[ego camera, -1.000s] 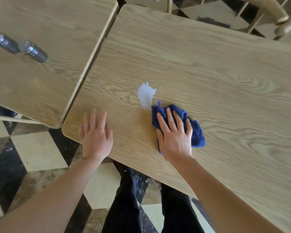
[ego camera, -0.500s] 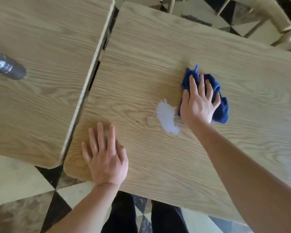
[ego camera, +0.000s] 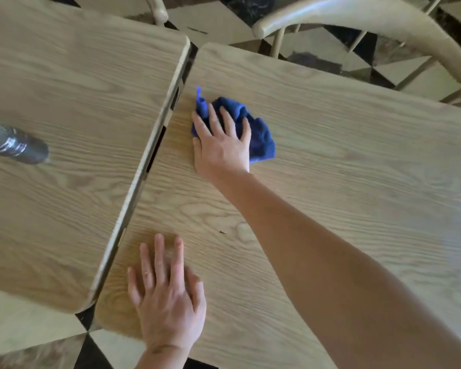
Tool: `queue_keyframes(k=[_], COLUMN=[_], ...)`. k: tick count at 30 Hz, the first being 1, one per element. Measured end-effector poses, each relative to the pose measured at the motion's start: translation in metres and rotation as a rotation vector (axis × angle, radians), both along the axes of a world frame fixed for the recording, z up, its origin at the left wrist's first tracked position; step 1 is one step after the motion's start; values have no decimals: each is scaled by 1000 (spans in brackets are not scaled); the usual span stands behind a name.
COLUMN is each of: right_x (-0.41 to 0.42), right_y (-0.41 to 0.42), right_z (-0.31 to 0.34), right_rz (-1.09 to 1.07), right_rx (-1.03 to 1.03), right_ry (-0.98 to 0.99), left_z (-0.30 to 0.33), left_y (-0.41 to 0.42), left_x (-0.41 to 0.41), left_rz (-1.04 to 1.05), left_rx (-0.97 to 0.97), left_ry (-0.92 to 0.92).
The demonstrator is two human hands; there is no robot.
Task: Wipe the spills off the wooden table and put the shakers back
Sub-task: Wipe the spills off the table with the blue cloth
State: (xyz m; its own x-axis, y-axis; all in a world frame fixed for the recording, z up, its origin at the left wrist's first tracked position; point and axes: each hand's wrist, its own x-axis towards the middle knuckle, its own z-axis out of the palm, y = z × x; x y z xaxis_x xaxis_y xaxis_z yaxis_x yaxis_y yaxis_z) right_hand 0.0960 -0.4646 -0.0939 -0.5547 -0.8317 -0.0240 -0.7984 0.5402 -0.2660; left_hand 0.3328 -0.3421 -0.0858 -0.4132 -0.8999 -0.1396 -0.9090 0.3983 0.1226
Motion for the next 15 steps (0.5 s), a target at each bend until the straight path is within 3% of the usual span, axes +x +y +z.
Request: queue_keyframes(k=[3, 6, 9, 11, 15], right_x=[23, 8, -59, -112, -170], right_y=[18, 61, 132, 169, 145], right_z=[-4, -3, 1, 10, 15], right_rz=[132, 115, -131, -295, -524], right_rx=[-15, -23, 30, 121, 151], right_ry=[26, 13, 112, 68, 6], left_z=[0, 0, 4, 5, 3], left_y=[2, 2, -2, -1, -1], left_x=[-1, 0, -2, -1, 1], left_rz=[-9, -3, -12, -23, -35], left_rx=[3, 3, 33, 41, 34], left_ry=[-20, -26, -28, -61, -76])
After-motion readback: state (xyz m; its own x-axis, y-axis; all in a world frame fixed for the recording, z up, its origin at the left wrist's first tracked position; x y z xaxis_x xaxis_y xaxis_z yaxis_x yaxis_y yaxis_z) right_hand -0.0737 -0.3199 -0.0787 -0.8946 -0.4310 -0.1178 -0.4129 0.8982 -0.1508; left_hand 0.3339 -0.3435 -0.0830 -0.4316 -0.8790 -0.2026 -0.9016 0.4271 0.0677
